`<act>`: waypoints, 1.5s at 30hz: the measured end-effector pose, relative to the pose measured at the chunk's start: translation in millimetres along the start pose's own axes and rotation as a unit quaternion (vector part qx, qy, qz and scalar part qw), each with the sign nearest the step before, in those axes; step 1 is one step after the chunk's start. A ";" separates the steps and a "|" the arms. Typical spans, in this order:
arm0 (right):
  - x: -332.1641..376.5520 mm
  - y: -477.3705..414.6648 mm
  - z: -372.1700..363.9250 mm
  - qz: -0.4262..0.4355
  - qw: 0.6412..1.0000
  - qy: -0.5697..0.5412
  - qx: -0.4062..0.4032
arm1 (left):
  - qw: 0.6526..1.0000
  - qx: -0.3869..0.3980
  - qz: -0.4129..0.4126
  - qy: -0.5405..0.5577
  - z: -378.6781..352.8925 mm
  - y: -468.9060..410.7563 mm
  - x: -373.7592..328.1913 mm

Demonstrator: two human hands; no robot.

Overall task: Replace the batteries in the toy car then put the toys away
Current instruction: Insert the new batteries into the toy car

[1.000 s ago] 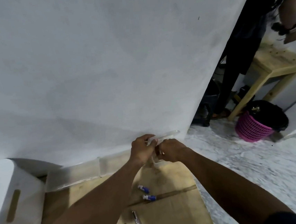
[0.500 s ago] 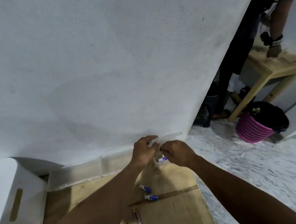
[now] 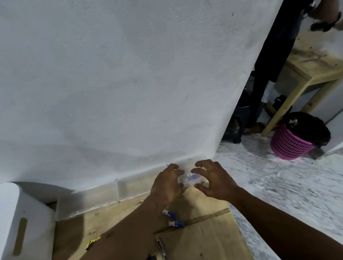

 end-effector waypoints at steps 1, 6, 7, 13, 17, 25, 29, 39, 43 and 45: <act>-1.3 -1.1 -4.8 -0.010 1.000 0.005 0.017 | 1.000 0.001 -0.003 -0.007 -0.9 0.2 -0.8; -5.4 -9.0 -15.5 -0.031 0.998 0.031 0.051 | 0.999 0.005 -0.028 -0.035 0.2 3.8 -3.7; -3.9 -8.9 -15.5 -0.030 0.998 0.041 0.047 | 0.999 0.009 -0.034 -0.041 0.4 4.7 -4.4; 5.0 -5.2 -12.8 -0.045 0.997 0.056 0.033 | 0.996 0.031 -0.049 -0.063 3.2 11.3 -8.6; 15.1 -5.2 -7.8 -0.073 0.996 0.034 0.030 | 0.999 0.009 -0.044 -0.027 20.9 30.1 -3.7; 87.4 32.2 -24.0 0.016 0.998 -0.051 0.041 | 0.995 -0.102 0.021 0.008 72.1 115.3 63.6; 107.3 56.8 -54.8 0.004 0.992 -0.038 0.122 | 0.987 -0.136 0.088 -0.012 82.7 177.7 114.4; 113.1 74.4 -87.6 -0.075 0.987 0.017 0.141 | 0.957 -0.102 0.263 0.071 53.1 281.3 185.8; 116.2 72.6 -79.7 -0.084 0.989 0.001 0.121 | 0.938 -0.090 0.300 0.151 33.4 289.5 194.2; 113.9 71.2 -76.7 -0.106 0.988 -0.043 0.106 | 0.925 -0.092 0.312 0.196 26.5 290.4 194.5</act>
Point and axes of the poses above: each hand's wrist, its own y-axis away from the middle knuckle, its own z-axis out of the back of the hand, x = y × z, the point moved 10 cm from there along -y, towards the middle knuckle, and after that the axes turned 5 degrees about -z, right-handed, at the moved point
